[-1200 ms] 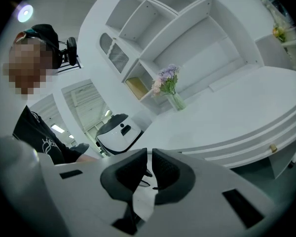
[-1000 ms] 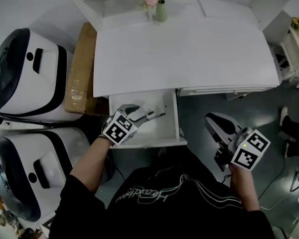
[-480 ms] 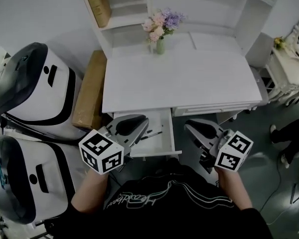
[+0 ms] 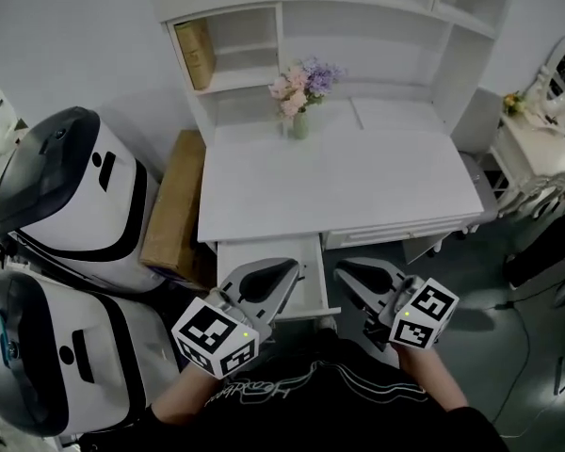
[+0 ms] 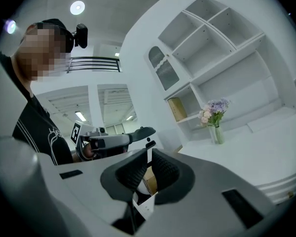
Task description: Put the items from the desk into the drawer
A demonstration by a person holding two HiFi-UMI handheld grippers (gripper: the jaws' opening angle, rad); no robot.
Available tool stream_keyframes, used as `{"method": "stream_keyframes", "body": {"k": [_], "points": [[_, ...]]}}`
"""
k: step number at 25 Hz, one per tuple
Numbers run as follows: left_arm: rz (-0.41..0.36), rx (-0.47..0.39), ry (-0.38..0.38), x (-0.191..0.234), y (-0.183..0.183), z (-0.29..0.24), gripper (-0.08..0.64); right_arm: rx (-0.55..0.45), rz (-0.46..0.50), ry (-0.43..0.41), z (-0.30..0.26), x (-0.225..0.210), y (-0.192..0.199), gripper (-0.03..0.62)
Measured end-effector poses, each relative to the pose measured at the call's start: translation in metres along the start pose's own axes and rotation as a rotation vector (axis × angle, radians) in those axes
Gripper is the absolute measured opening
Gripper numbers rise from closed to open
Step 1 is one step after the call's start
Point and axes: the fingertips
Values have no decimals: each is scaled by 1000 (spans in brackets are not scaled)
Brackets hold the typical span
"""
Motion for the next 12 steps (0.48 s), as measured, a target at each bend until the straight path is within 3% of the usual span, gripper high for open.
{"method": "stream_keyframes", "body": {"k": [9,12], "points": [[44,-38,46,-3,6,-3,21,-10,-10,11,-1,4,4,58],[33,-24,26,1,6,-4,21,1,-10,15,-3,3,4,58]]}}
Point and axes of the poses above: the fingertips, and each gripper's own axes: z backward along the fingers, x to its left, y out of its underside, and after that the axes turned 11 degrees about y, right-handed
